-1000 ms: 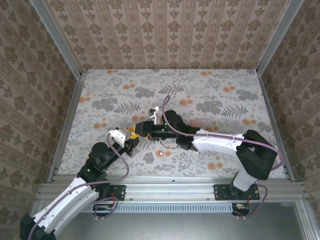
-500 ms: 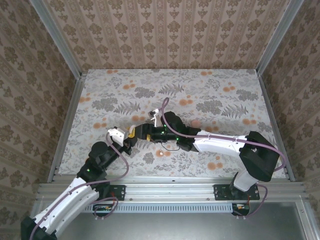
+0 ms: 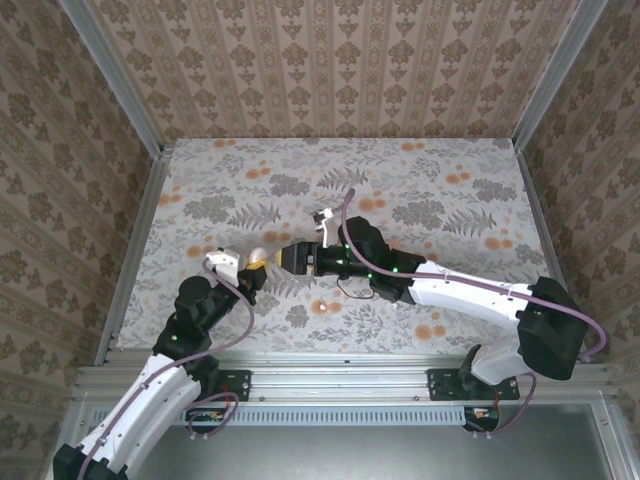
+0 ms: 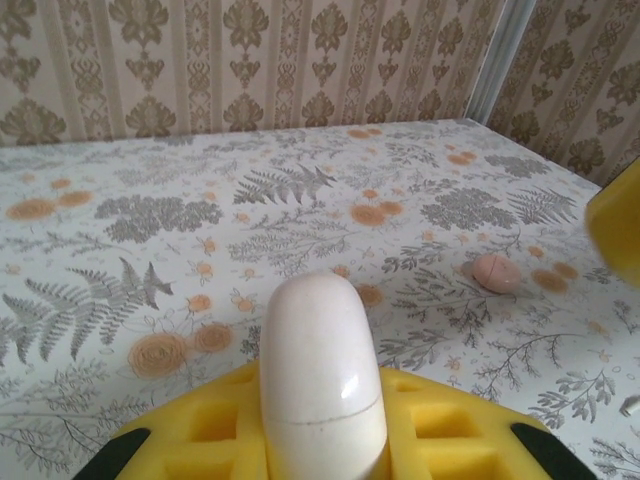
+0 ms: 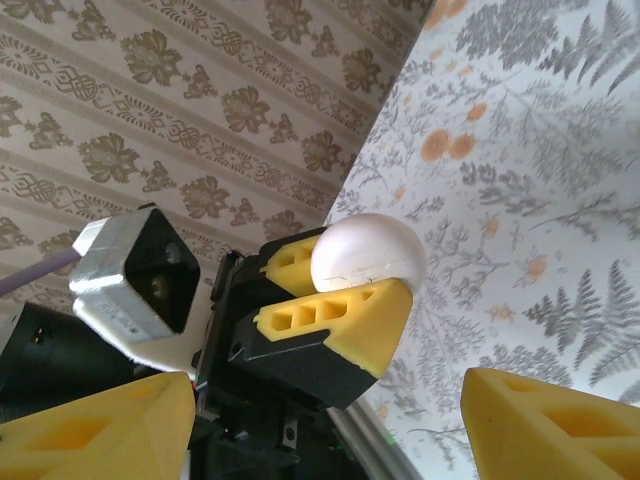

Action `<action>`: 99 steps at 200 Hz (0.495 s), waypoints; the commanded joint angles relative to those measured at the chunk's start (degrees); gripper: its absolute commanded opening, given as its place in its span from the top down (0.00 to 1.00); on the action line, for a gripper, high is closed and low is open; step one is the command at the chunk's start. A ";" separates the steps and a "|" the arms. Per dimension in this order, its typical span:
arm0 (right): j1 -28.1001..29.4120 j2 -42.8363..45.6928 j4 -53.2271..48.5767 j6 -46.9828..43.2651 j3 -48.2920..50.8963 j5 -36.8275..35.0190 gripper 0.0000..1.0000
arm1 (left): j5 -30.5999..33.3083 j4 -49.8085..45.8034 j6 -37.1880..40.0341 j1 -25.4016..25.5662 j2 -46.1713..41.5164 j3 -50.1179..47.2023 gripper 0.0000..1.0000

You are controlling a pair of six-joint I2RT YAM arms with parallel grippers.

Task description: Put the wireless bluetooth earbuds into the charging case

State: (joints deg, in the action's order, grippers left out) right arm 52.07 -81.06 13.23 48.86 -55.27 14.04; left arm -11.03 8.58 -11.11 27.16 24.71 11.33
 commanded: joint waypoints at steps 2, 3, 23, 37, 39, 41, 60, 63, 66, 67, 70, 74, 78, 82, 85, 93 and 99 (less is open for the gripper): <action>-1.32 3.84 -3.80 -6.26 1.35 -2.35 0.29 | -6.42 0.72 -3.09 -2.97 2.02 2.02 1.00; -1.47 3.95 -3.90 -6.42 1.37 -2.35 0.29 | -6.57 0.73 -3.15 -3.02 2.10 2.02 1.00; -2.91 5.44 -5.10 -9.17 1.90 -2.16 0.30 | -9.27 1.89 -3.90 -4.36 3.96 2.42 1.00; -3.80 6.75 -5.41 -11.49 2.46 -2.13 0.30 | -10.92 1.97 -3.99 -5.07 5.12 2.96 1.00; -3.95 6.91 -5.41 -11.77 2.51 -2.14 0.30 | -11.16 1.97 -3.93 -5.13 5.20 3.05 1.00; -4.05 7.08 -5.46 -12.19 2.57 -2.17 0.30 | -11.35 1.97 -3.94 -5.22 5.40 3.07 1.00; -5.14 8.90 -5.42 -16.51 3.36 -1.26 0.31 | -13.24 2.29 -3.84 -5.95 6.52 3.39 1.00; -5.33 9.18 -5.43 -17.31 3.49 -1.23 0.31 | -13.59 2.39 -3.76 -6.08 6.74 3.42 1.00; -5.49 9.59 -5.49 -18.14 3.65 -1.14 0.31 | -13.99 2.44 -3.70 -6.14 6.82 3.51 1.00; -5.54 9.73 -5.50 -18.30 3.71 -1.13 0.31 | -14.09 2.51 -3.67 -6.19 6.88 3.47 1.00; -5.62 10.03 -5.50 -19.30 3.86 -1.06 0.31 | -14.33 2.55 -3.65 -6.33 7.03 3.48 1.00; -5.76 10.47 -5.50 -20.49 4.01 -0.97 0.31 | -14.69 2.66 -3.64 -6.39 7.22 3.50 1.00; -5.96 11.02 -5.50 -21.98 4.24 -0.76 0.31 | -14.96 2.79 -3.58 -6.54 7.44 3.60 1.00; -6.21 11.46 -5.42 -23.51 4.47 -0.57 0.32 | -15.28 2.94 -3.61 -6.63 7.61 3.54 1.00; -6.41 11.86 -5.35 -24.79 4.69 -0.37 0.32 | -15.66 3.01 -3.57 -6.67 7.76 3.60 1.00; -6.81 12.90 -5.03 -28.11 5.39 0.39 0.33 | -16.41 3.52 -3.43 -6.76 8.20 3.61 1.00; -7.32 13.68 -4.88 -30.87 5.67 1.47 0.34 | -16.83 3.82 -3.29 -6.82 8.60 3.59 1.00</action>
State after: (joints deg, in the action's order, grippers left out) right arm 46.06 -71.29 8.32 30.61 -51.11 13.32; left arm -23.35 9.78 -13.98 20.88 32.40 12.80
